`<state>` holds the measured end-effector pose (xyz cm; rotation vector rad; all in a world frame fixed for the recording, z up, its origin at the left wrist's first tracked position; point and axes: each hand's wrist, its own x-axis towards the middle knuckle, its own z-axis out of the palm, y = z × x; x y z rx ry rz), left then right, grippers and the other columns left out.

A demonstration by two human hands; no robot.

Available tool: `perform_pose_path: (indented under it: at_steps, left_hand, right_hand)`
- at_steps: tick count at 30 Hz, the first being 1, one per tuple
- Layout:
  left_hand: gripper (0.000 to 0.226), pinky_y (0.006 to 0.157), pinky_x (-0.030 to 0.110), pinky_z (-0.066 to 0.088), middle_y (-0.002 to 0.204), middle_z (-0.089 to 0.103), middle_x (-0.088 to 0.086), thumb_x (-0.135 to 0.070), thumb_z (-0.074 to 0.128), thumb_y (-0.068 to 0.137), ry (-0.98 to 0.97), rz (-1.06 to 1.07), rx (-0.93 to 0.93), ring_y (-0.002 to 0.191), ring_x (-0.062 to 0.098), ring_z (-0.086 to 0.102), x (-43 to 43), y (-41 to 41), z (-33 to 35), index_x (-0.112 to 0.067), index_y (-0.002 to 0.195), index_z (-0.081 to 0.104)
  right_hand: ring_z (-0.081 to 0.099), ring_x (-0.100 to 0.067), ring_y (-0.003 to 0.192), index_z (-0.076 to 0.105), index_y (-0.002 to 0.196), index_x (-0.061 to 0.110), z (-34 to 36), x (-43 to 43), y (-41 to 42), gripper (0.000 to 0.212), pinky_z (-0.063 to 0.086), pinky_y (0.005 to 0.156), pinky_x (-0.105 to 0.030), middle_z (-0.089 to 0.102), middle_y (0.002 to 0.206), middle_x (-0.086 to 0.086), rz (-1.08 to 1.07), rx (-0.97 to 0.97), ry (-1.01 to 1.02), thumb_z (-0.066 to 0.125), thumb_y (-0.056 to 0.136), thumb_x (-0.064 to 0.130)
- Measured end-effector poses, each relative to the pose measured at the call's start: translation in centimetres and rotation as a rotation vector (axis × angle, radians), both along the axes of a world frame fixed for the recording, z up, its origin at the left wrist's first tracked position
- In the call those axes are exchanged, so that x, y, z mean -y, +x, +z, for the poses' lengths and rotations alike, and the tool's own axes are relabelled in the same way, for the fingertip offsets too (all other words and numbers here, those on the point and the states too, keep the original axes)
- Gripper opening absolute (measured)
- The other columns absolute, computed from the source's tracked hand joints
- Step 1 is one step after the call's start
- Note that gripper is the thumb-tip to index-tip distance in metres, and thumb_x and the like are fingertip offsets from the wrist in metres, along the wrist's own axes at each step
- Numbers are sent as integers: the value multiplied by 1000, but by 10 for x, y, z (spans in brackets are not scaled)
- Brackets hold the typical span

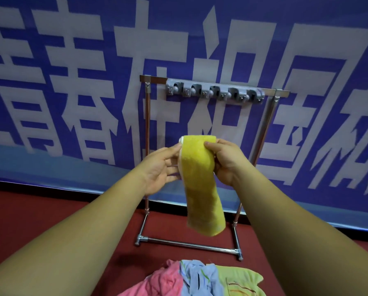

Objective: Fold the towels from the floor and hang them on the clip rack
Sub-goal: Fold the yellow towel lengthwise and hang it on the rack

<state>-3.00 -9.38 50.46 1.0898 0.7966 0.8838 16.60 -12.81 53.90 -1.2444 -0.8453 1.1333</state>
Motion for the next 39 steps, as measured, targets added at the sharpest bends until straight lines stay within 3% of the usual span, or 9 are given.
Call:
perform_pose_path:
  at_steps: [3,6,9,12,16,19,23,31,39]
  left_hand:
    - [37,117,60,46,114,79,13,-35,86,89,85,-43,-62,113,37,74,-1,3,0,-16,114,66]
    - [39,116,56,48,94,81,6,-20,86,90,114,3,-61,82,19,75,-2,10,3,-16,121,63]
    - [43,96,44,62,108,81,17,-14,84,91,110,39,-69,91,25,78,-2,17,7,-9,126,59]
    - [20,76,32,61,98,79,11,-15,84,90,177,-9,-158,88,21,75,-3,23,7,-10,100,67]
    - [15,101,42,52,102,73,10,-20,84,90,183,-61,-130,104,25,65,-3,26,9,-18,83,71]
    - [14,94,41,42,98,69,12,-17,79,94,144,-138,-56,98,28,59,-2,23,11,-18,82,72]
    - [19,82,30,50,85,72,5,-10,72,96,147,-190,4,80,18,66,1,23,16,-16,79,72]
    - [14,87,37,62,91,74,10,-9,76,95,175,-220,-72,88,21,73,6,23,30,-11,84,68]
    - [13,100,42,51,97,76,12,-16,78,94,224,-238,-178,97,27,69,3,25,34,-17,81,78]
  right_hand:
    - [71,-29,90,70,111,9,6,-2,4,10,59,70,-38,73,104,-17,-43,-41,-22,67,101,11]
    - [71,-30,94,68,116,8,13,2,8,16,59,72,-40,72,105,-17,-86,-96,-42,67,101,12]
    - [74,-35,104,64,130,1,16,5,13,34,61,78,-44,74,116,-21,-110,-138,-70,67,100,15]
    - [73,-36,108,60,136,-1,17,8,14,40,62,76,-43,71,123,-21,-106,-141,-86,67,100,16]
    - [75,-31,96,61,135,-3,19,9,13,38,61,64,-36,73,118,-20,-82,-137,-84,64,101,15]
    - [75,-33,97,62,130,-5,23,11,13,34,62,75,-44,75,114,-21,-61,-142,-87,62,102,15]
    - [74,-37,104,62,126,-5,30,13,15,30,60,86,-52,74,113,-21,-63,-144,-95,62,102,14]
    - [71,-33,97,63,106,0,37,19,13,17,56,82,-51,72,105,-17,-40,-159,-108,59,105,17]
    - [72,-36,103,64,117,-3,32,18,17,21,60,81,-51,71,118,-21,7,-219,-57,58,103,12]
